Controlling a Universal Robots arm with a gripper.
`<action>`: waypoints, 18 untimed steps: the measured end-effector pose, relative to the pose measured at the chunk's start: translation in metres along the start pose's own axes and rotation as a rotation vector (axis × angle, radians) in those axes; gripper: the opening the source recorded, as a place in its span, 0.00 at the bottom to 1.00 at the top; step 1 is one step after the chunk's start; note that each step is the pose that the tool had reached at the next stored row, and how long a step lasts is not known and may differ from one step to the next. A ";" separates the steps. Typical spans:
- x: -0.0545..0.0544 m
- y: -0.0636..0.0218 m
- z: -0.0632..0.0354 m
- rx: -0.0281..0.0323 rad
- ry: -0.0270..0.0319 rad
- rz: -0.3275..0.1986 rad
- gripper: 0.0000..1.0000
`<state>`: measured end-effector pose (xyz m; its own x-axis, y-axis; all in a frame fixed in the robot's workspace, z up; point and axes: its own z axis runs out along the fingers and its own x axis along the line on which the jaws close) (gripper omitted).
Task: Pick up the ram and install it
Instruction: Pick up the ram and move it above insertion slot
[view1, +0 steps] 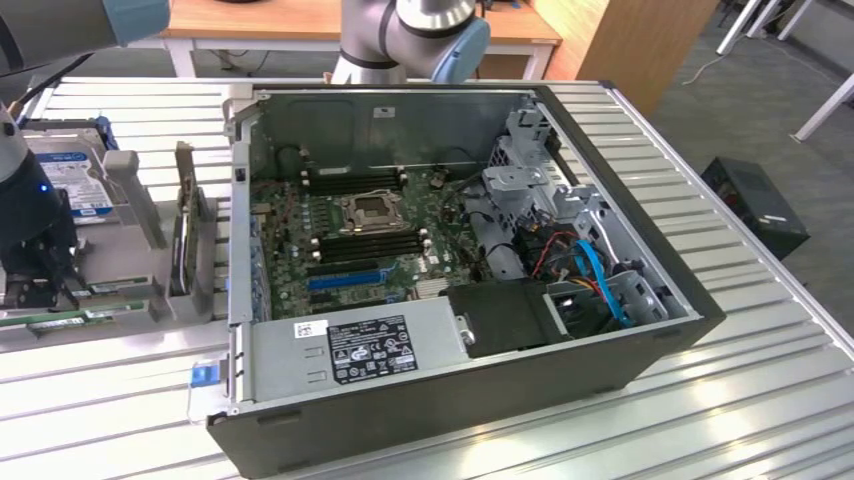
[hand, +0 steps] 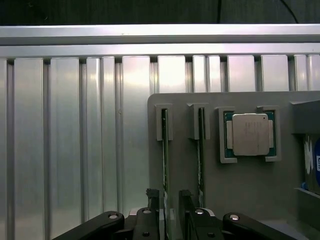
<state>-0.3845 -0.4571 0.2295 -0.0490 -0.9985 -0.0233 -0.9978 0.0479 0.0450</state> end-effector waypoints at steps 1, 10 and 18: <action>0.000 0.0000 0.0000 0.0000 0.0000 0.000 0.30; 0.000 -0.0004 0.0071 0.0000 0.0000 0.000 0.30; 0.001 -0.0007 0.0141 0.0001 -0.0001 0.000 0.30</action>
<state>-0.3845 -0.4575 0.2153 -0.0490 -0.9985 -0.0234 -0.9978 0.0479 0.0449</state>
